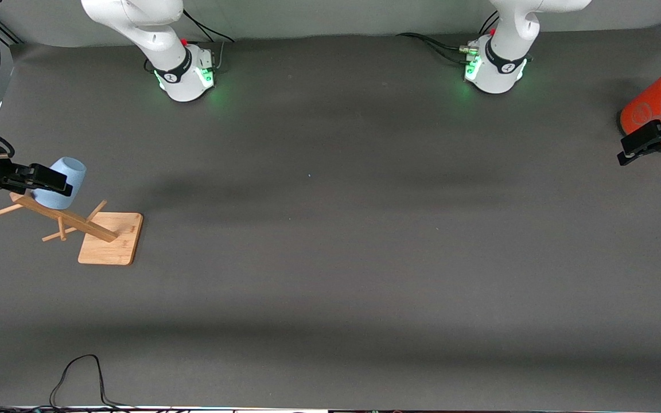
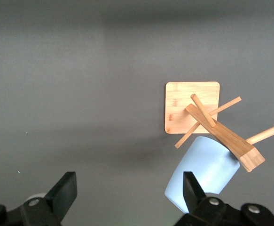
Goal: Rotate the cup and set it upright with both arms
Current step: 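Grasp the light blue cup on the mug tree with the right gripper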
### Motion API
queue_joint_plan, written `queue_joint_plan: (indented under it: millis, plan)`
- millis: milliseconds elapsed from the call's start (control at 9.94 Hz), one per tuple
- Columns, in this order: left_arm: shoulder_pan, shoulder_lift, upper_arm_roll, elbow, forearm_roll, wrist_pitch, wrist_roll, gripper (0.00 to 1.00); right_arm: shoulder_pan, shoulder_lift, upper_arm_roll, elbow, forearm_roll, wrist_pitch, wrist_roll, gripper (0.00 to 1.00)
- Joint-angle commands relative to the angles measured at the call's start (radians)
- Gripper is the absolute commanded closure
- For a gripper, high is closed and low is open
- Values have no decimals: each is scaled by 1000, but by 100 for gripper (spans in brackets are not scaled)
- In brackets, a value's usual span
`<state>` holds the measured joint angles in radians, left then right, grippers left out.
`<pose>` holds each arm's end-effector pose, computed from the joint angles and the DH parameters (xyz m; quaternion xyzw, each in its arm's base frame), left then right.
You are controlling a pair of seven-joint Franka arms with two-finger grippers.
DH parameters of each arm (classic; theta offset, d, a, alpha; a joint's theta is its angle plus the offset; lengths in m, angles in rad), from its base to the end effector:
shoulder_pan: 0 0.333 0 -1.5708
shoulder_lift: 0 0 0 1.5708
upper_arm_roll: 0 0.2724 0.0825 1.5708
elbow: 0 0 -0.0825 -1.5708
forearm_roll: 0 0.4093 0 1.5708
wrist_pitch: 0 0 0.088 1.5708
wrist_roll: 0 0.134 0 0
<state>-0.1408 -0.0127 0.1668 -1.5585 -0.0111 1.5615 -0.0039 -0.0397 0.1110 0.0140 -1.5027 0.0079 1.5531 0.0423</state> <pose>0.5761 0.0140 0.5664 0.9998 0.0149 0.0078 0.0065 0.6042 -0.0148 0.5204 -0.9989 0.0340 0.0303 0.0045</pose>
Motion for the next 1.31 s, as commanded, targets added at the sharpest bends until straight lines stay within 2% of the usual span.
queue_joint_plan:
  millis: [0,1006,1208]
  plan:
    - [0,-4,-1,8,14,3,18,0,3,-21,0,-22,-20,16,-30,0]
    - [-13,14,-7,31,20,-32,24,0,-5,-25,-5,-36,-22,-4,-18,0]
    - [-11,14,-7,34,19,-32,24,0,-6,-51,-75,-72,-20,-7,35,0]
